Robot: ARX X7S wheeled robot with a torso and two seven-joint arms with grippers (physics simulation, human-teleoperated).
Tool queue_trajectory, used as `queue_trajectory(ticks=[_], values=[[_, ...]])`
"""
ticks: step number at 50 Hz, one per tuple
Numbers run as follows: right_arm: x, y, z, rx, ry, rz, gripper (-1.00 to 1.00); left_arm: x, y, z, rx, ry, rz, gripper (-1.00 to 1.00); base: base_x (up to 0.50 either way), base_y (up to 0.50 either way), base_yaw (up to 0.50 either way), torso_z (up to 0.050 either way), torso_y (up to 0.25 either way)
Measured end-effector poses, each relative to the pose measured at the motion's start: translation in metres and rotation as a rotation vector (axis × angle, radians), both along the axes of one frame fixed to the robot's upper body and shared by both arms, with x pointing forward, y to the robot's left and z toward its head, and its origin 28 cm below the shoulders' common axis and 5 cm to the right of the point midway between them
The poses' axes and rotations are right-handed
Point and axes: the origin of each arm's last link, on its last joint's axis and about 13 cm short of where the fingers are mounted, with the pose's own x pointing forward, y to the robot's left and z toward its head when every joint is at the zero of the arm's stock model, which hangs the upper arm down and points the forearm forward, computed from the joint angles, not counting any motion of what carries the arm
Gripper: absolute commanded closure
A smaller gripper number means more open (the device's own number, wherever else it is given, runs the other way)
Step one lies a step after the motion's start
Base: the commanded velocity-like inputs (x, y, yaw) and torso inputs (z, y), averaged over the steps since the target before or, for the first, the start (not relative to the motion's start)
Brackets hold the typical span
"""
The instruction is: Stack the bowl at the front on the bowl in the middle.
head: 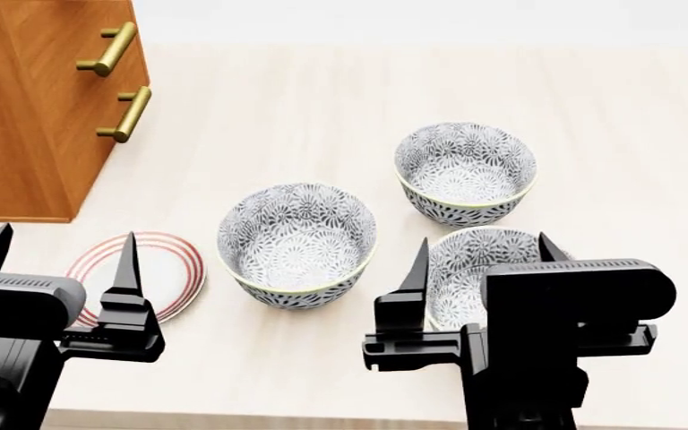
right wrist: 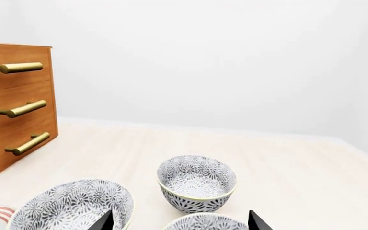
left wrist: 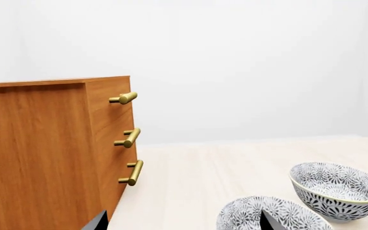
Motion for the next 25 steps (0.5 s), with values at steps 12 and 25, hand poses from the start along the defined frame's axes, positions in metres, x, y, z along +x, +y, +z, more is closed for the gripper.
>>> queue_trajectory(ticks=[12, 25], values=[[0.0014, 0.0026, 0.0018, -0.006, 0.002, 0.048, -1.00, 0.0013, 0.0000, -0.0010, 0.000, 0.001, -0.002, -1.00, 0.25, 0.00, 0.00, 0.000, 0.000], [0.0014, 0.0027, 0.0052, -0.012, -0.003, 0.073, -1.00, 0.0027, 0.0002, -0.0001, 0.003, -0.003, 0.005, -1.00, 0.50, 0.00, 0.00, 0.000, 0.000]])
